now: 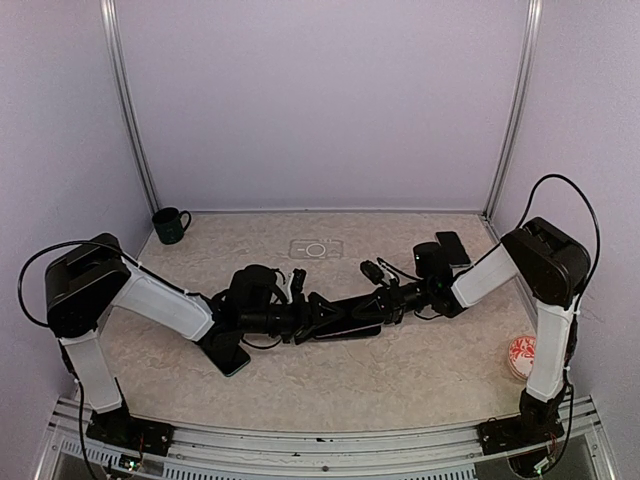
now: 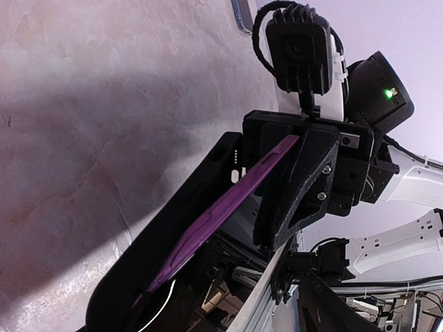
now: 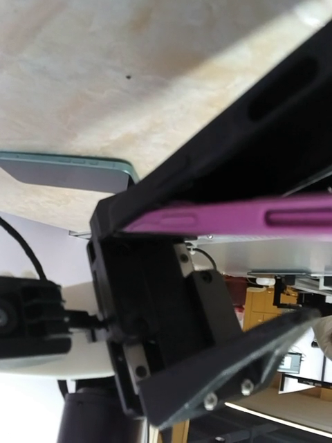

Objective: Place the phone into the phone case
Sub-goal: Pick up the phone with the phone case from the center of the board.

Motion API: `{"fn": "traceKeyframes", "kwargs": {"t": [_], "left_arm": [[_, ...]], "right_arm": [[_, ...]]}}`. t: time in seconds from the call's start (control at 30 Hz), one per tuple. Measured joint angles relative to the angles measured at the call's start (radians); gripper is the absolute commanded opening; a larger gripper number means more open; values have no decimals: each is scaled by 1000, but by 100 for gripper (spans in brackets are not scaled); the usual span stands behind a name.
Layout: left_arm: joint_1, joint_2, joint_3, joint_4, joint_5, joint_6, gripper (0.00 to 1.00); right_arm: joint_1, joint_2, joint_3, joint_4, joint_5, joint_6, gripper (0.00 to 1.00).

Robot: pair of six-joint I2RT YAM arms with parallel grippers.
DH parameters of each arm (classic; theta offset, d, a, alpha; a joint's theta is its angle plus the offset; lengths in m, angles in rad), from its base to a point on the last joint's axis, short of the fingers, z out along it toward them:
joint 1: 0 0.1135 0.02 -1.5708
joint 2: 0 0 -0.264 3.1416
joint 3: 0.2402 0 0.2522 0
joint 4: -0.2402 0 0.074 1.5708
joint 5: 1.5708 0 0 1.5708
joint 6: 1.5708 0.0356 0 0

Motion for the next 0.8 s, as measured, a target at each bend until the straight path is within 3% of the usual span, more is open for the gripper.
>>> {"fn": "traceKeyframes", "kwargs": {"t": [0.8], "left_arm": [[0,6,-33,41,22,-5,43]], "right_arm": [[0,0,0,0,-32,-4,0]]}}
